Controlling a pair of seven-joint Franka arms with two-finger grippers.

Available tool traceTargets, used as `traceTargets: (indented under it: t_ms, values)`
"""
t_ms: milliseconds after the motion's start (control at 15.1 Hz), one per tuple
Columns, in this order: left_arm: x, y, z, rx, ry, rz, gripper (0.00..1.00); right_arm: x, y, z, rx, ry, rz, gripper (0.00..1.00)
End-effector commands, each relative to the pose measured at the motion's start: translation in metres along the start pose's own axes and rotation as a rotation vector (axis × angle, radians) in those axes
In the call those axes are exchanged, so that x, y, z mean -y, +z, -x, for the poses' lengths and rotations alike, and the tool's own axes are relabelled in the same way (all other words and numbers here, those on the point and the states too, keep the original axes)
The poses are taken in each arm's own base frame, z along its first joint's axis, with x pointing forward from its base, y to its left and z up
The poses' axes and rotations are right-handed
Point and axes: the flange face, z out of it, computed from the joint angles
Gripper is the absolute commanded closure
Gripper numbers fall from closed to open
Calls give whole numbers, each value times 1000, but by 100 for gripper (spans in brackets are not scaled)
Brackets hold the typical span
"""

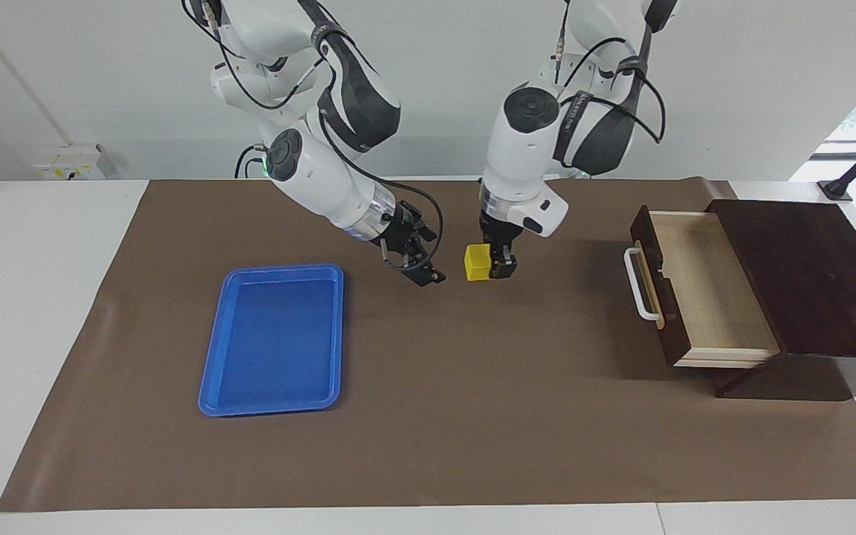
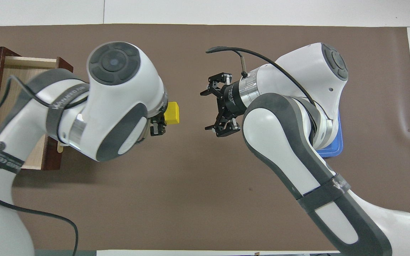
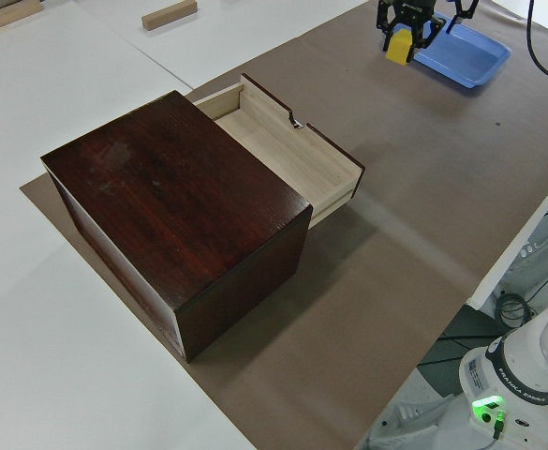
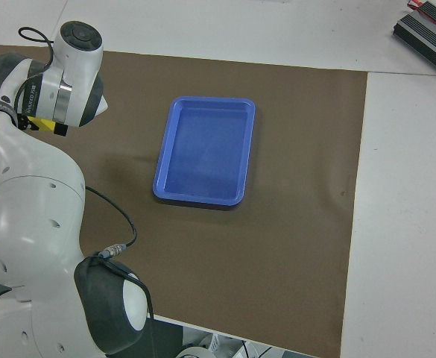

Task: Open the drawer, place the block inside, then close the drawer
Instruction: 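Lower the block into the drawer with the left gripper while the right withdraws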

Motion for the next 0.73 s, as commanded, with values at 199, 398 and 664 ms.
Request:
traceTargets:
  t_ms: [199,398,664]
  values:
    - [-19,-69,-177,-10,122,-50,100,11,-59,-49,-111,-113,13,0]
    - [-36,-66,-275,-5,200,-39,100,7,-97,-87,-153,-333,87,0]
    - [-24,-37,-340,-29,233,10,100,-8,-133,-116,-280,-702,231,0]
